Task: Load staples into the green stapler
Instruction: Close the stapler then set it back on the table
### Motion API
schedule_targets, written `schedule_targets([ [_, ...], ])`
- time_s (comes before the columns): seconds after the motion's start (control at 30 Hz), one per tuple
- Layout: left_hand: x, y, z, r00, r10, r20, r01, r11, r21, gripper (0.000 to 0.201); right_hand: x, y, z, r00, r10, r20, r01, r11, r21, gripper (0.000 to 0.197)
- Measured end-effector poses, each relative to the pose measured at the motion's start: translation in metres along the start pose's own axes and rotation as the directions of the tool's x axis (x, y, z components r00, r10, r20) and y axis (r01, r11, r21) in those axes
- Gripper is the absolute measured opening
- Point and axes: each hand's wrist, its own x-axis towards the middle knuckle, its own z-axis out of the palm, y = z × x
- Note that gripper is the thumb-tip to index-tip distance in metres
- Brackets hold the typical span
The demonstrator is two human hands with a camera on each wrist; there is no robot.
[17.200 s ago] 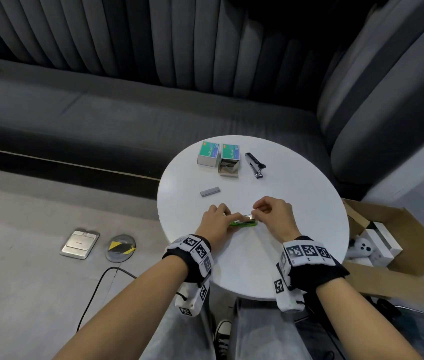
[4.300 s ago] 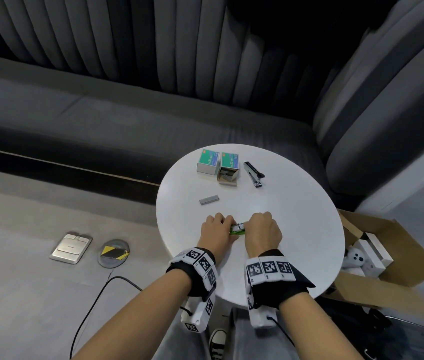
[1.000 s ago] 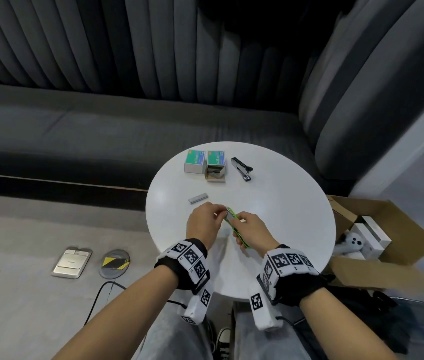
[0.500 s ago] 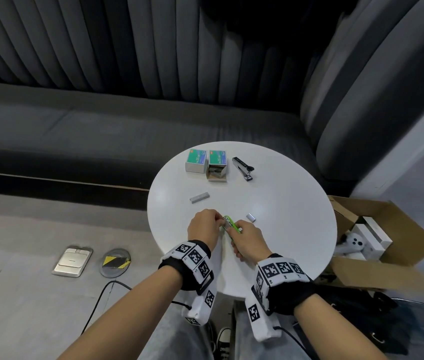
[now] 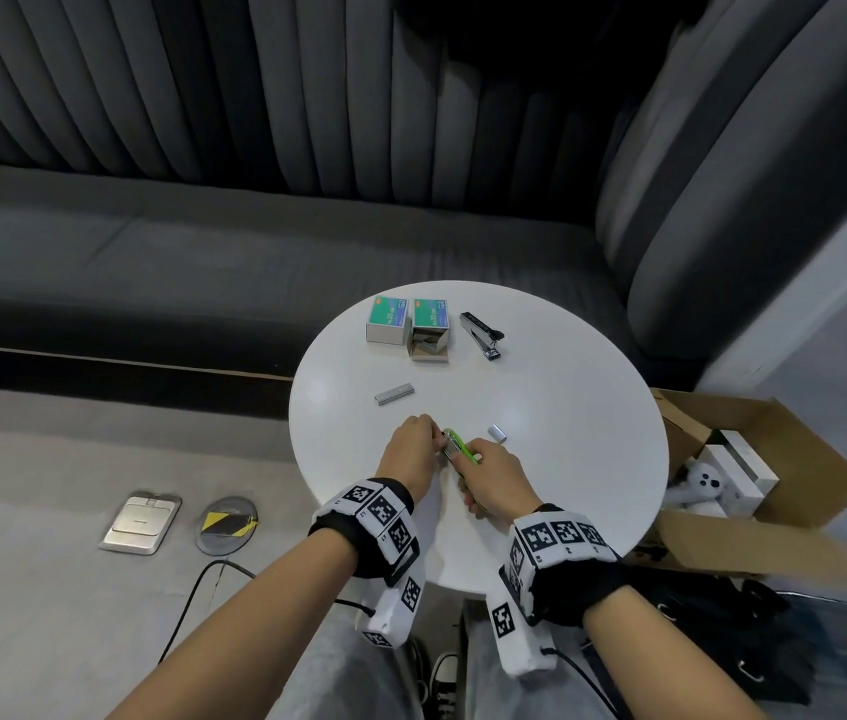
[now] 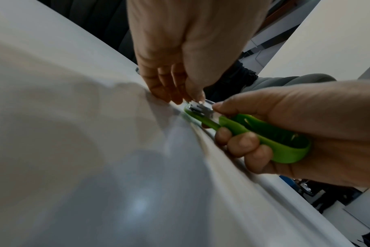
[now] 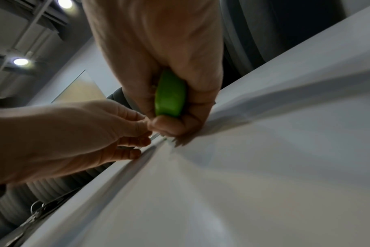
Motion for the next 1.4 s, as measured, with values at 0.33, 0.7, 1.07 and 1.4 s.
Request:
schedule_targets([
  [0.33, 0.007, -0.012, -0.012, 0.992, -0.004, -0.123, -0.020, 0.981, -0.195, 0.015, 0.000, 0.001, -0.028, 0.966, 0.159, 0.203, -0.221, 0.915, 0.338, 0.015],
  [0.7, 0.004, -0.015, -0.010, 0.988, 0.088, -0.125, -0.094, 0.995, -0.039, 0.025, 0.000, 0.008, -0.033, 0.967, 0.108, 0.231, -0.171, 0.947, 0.271, 0.017],
  [1.07, -0.013, -0.010, -0.004, 0.944, 0.325, 0.061, -0.324, 0.872, 0.366, 0.034, 0.000, 0.004, -0.025, 0.981, 0.095, 0.171, -0.128, 0.973, 0.193, 0.020],
  [1.4, -0.014, -0.002, -0.001, 0.959, 0.280, 0.041, -0.282, 0.956, 0.081, 0.029, -0.001, 0.004, -0.020, 0.985, 0.098, 0.145, -0.120, 0.981, 0.155, 0.021],
])
